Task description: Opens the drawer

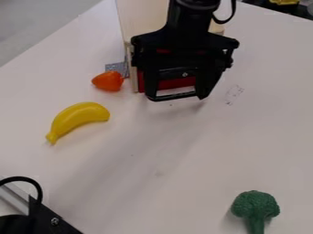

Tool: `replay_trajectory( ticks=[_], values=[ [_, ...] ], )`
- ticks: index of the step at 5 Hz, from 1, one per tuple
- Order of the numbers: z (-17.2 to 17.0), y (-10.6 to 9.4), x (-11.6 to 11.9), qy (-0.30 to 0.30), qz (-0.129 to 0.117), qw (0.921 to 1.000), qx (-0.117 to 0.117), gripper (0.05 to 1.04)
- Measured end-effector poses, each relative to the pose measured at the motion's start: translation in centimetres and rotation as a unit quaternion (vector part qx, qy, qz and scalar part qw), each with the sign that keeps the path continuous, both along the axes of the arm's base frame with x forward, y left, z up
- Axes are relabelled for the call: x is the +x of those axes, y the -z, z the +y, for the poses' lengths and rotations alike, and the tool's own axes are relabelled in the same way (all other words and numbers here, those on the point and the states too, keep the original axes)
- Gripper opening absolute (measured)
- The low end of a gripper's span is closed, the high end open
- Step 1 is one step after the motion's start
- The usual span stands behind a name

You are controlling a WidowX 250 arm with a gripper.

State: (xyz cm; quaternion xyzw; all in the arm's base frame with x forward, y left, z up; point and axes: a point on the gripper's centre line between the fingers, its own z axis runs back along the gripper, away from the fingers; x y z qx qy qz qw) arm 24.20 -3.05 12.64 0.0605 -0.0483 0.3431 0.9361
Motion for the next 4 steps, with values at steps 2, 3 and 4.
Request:
replay_trajectory(
  ticks=[2,3,4],
  values=[
    [-0.4,1.6,0.8,-0.057,0.030,0.9979,-0.002,0.999],
    [-0.1,3.1,2.8,-0.150,0.064,0.9866,-0.009,0.998],
    [0.8,3.4,3.1,-0.230,0.064,0.9709,-0.015,0.999]
  ],
)
